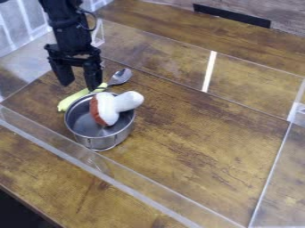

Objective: Move the green spoon to the left

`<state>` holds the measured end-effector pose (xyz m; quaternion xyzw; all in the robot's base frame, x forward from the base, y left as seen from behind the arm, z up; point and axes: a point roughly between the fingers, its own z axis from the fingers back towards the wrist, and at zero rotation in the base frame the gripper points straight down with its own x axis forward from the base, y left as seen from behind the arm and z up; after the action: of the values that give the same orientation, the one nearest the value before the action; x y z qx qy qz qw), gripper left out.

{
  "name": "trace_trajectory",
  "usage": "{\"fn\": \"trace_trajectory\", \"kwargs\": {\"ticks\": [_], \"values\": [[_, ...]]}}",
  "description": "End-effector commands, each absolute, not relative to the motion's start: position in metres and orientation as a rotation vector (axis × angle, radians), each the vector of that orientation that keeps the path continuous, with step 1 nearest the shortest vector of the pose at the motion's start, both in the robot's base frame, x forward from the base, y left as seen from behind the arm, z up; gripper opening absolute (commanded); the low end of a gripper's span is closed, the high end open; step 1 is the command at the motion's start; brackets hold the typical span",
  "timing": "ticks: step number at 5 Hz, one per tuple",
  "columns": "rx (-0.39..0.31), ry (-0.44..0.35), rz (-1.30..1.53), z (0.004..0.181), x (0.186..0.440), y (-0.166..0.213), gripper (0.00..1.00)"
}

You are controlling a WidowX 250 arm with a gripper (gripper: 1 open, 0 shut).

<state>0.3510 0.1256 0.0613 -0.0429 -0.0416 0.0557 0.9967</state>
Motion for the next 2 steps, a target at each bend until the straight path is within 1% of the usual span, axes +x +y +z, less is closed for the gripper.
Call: {"fn": "trace_trajectory", "kwargs": {"ticks": [1, 2], "values": [[-0.056, -0.148, 0.132, 0.086, 0.339, 0.136, 1.0], [-0.057, -0.129, 0.126, 0.076, 0.33, 0.134, 1.0]]}}
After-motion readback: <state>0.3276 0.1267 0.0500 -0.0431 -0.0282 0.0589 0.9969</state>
